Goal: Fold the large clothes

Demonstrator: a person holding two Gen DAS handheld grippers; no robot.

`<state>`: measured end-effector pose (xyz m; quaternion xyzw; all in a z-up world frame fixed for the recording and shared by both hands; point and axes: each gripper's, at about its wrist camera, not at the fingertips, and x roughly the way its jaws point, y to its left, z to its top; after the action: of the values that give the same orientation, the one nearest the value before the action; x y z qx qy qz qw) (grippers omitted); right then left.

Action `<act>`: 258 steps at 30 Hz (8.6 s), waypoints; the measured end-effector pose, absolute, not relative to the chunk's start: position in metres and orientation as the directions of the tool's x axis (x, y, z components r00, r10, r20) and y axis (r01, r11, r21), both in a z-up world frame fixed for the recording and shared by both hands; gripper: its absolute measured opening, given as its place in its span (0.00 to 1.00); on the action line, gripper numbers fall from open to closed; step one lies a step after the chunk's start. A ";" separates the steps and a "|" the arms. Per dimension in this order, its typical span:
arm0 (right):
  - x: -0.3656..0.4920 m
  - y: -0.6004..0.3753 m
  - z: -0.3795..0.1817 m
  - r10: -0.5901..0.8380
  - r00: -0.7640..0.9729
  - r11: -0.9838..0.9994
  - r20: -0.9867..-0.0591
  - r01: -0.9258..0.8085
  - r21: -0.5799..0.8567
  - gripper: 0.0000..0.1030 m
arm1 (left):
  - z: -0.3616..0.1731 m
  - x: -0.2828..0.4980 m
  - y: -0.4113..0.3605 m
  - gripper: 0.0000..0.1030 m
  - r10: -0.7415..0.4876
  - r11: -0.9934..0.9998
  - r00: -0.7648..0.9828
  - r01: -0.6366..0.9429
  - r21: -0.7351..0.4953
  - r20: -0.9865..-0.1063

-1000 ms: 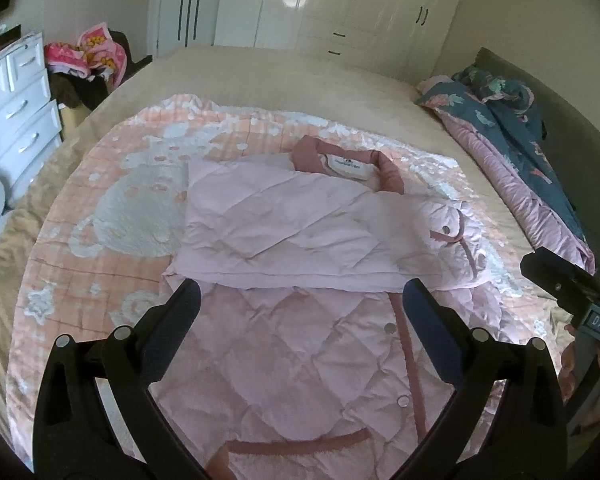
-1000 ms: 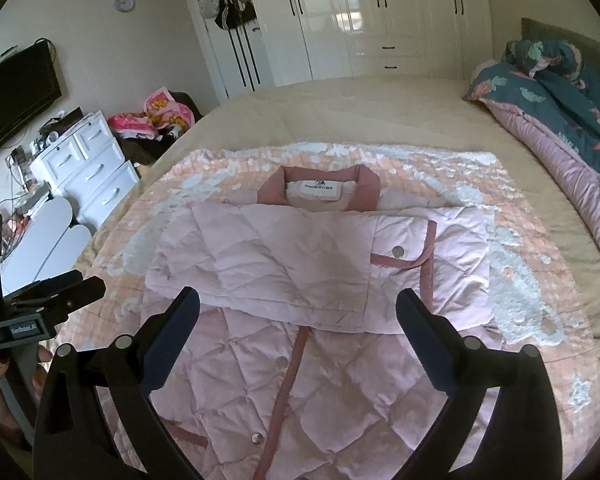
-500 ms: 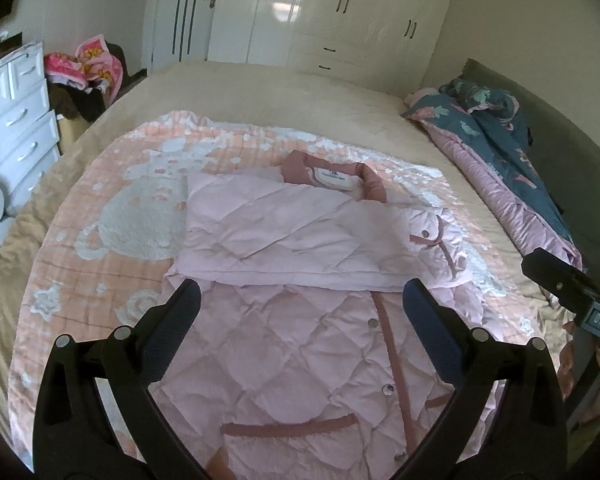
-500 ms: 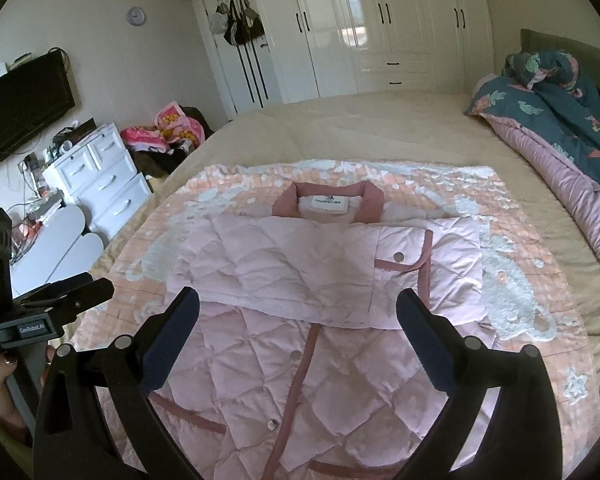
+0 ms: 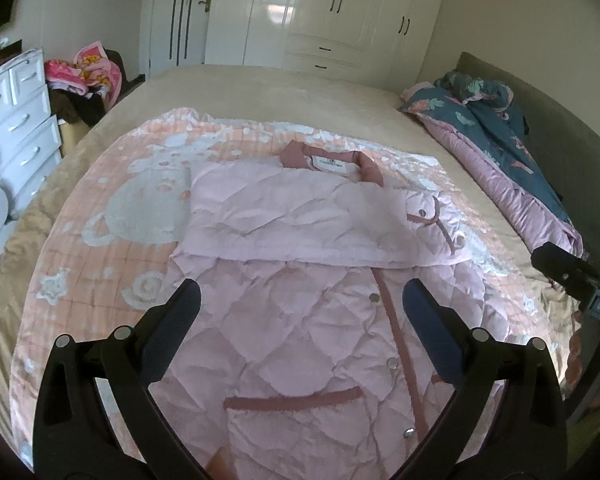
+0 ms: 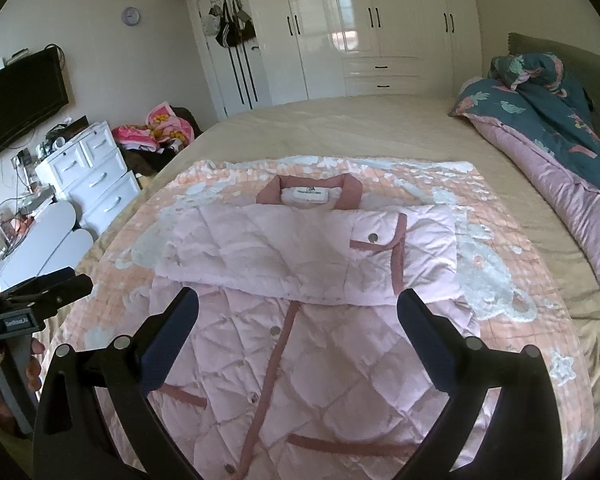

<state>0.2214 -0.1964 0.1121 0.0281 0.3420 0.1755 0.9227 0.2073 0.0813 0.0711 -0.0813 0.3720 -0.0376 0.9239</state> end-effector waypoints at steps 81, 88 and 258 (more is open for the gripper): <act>0.086 -0.352 -0.058 0.153 0.490 0.987 -0.858 -0.122 0.106 0.96 | -0.096 0.060 0.148 0.92 -0.003 0.969 0.530 -0.209 -0.134 -0.848; 0.072 -0.359 -0.065 0.181 0.459 0.983 -0.870 -0.103 0.150 0.96 | -0.096 0.055 0.140 0.92 -0.025 0.970 0.533 -0.191 -0.149 -0.846; 0.340 -0.341 -0.031 0.290 0.672 0.957 -0.681 -0.204 0.206 0.15 | -0.031 0.311 0.178 0.17 -0.089 0.944 0.704 -0.165 -0.284 -0.705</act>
<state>0.3401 -0.3413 -0.0308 0.0563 0.3816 0.1356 0.9126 0.3112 0.1782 -0.0313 -0.1653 0.3844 0.0210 0.9080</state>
